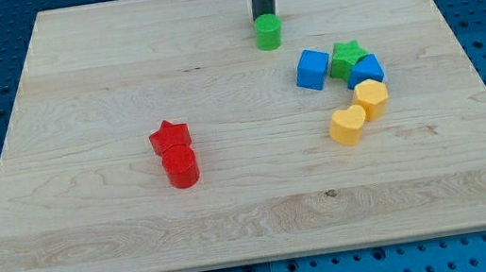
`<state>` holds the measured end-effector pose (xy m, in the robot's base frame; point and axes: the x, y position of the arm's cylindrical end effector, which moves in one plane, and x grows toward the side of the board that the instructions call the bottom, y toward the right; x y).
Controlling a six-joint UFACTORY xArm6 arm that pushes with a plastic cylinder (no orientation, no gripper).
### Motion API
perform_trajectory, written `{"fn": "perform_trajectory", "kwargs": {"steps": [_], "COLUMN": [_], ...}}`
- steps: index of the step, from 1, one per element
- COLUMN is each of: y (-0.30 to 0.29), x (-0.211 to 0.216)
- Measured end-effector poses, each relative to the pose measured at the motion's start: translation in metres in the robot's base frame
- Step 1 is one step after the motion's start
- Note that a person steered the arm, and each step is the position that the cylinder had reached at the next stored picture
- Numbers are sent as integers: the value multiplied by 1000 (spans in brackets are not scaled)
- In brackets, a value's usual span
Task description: Move green circle towards center
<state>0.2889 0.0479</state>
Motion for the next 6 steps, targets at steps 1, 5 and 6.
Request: {"fn": "perform_trajectory", "kwargs": {"steps": [1,5,6], "y": [0,0,-14], "x": [1,20,20]}}
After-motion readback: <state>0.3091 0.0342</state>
